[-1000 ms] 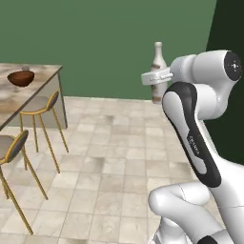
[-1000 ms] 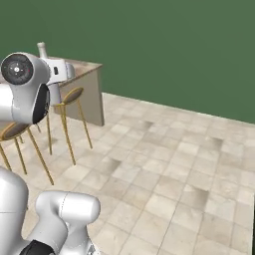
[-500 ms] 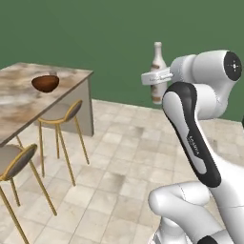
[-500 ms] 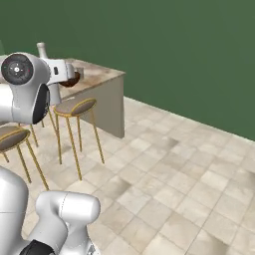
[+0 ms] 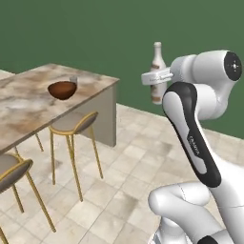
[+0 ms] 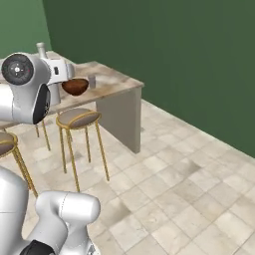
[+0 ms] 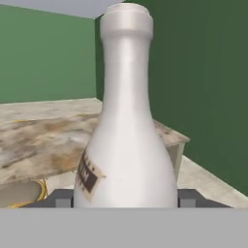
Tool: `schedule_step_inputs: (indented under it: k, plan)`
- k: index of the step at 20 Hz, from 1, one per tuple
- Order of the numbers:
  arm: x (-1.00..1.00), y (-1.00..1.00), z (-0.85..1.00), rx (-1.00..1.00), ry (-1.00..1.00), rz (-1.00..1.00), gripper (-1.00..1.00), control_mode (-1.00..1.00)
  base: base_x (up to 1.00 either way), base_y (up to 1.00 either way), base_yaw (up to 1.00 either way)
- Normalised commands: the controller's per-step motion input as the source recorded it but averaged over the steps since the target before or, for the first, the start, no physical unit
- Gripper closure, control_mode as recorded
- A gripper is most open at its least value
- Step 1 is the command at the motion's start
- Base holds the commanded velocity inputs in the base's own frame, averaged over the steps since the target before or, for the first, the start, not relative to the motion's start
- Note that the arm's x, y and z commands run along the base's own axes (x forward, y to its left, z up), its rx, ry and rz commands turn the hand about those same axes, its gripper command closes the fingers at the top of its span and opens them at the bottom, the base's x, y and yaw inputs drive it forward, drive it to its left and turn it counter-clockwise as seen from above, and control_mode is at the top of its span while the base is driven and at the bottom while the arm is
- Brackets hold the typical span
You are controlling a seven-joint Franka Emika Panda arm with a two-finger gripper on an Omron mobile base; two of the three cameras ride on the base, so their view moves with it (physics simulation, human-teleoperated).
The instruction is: There is a bowl on the dining counter. Grab a lemon wedge from the fridge and place it in the bowl. Then get the liquor bottle and glass cup from the cabinet and place them next to the bowl.
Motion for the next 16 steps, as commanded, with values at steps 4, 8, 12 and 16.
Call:
schedule_step_inputs:
  k: [4, 8, 12, 16]
  plan:
    - [0.00, 0.00, 0.00, 0.00, 0.00, 0.00, 1.00, 1.00, 1.00, -0.32, 0.48]
    - [0.00, 0.00, 0.00, 0.00, 0.00, 0.00, 1.00, 1.00, 1.00, -0.27, 0.52]
    - [0.00, 0.00, 0.00, 0.00, 0.00, 0.00, 1.00, 1.00, 1.00, -0.29, 0.52]
    - [0.00, 0.00, 0.00, 0.00, 0.00, 0.00, 1.00, 1.00, 1.00, -0.36, 0.49]
